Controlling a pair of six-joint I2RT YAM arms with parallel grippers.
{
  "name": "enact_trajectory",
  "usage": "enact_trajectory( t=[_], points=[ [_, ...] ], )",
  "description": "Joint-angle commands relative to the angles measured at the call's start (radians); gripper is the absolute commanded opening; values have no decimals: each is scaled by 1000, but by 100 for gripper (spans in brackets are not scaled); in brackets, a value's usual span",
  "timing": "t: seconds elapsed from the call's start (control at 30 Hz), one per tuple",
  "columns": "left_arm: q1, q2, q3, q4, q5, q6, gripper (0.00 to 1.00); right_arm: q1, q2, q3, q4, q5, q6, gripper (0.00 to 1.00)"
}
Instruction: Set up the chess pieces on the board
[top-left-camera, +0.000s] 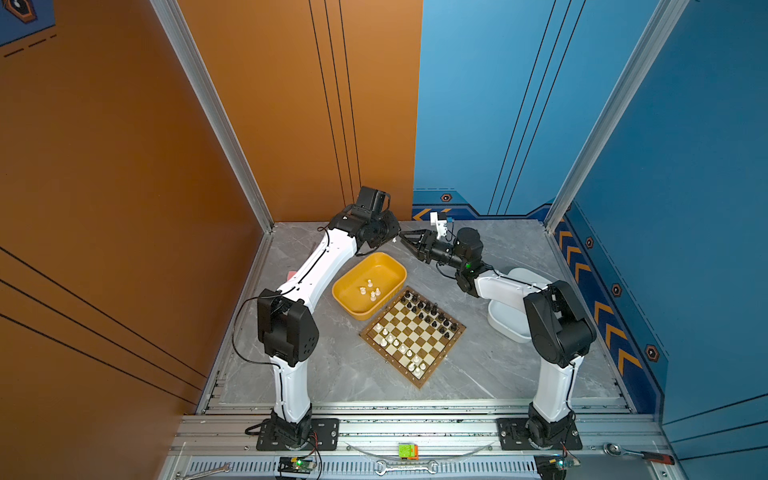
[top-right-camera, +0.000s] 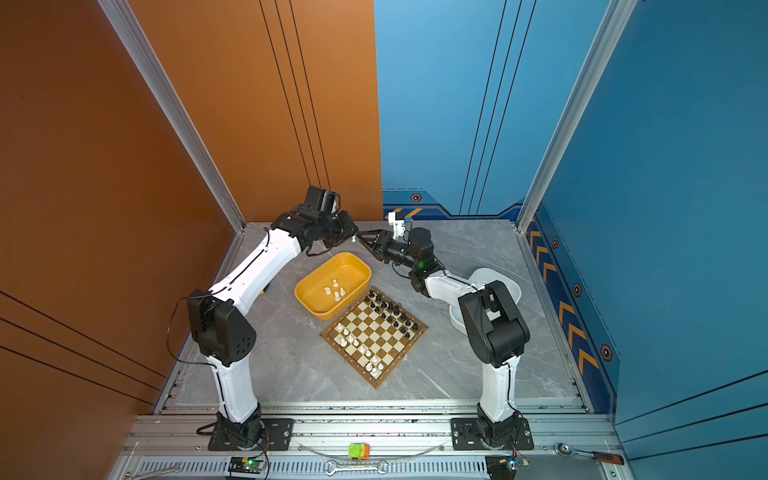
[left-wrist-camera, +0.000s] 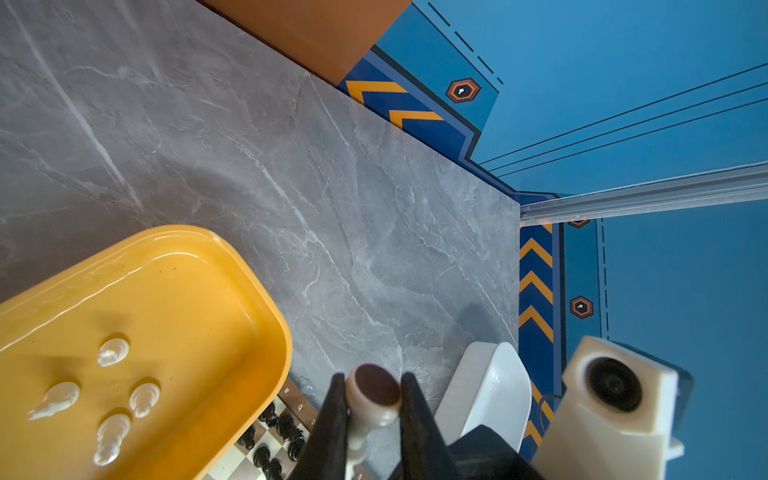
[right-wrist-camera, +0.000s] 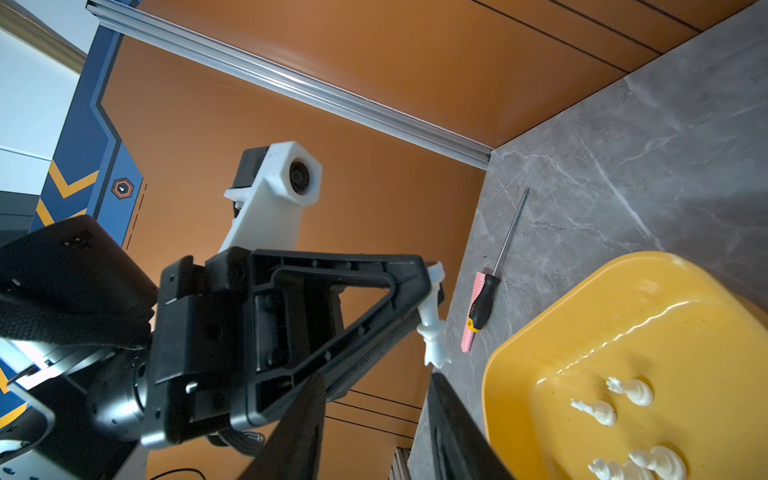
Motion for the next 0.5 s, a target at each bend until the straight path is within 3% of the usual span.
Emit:
enact_trajectory(
  t=[0.0,0.47],
  points=[
    [-6,-1,27,26,-26,-12,8,-2,23,12,36,-32,13,42],
    [-25,-21,22,39,-28,-37,7,4,57,36,56,-39,22,39]
  ],
)
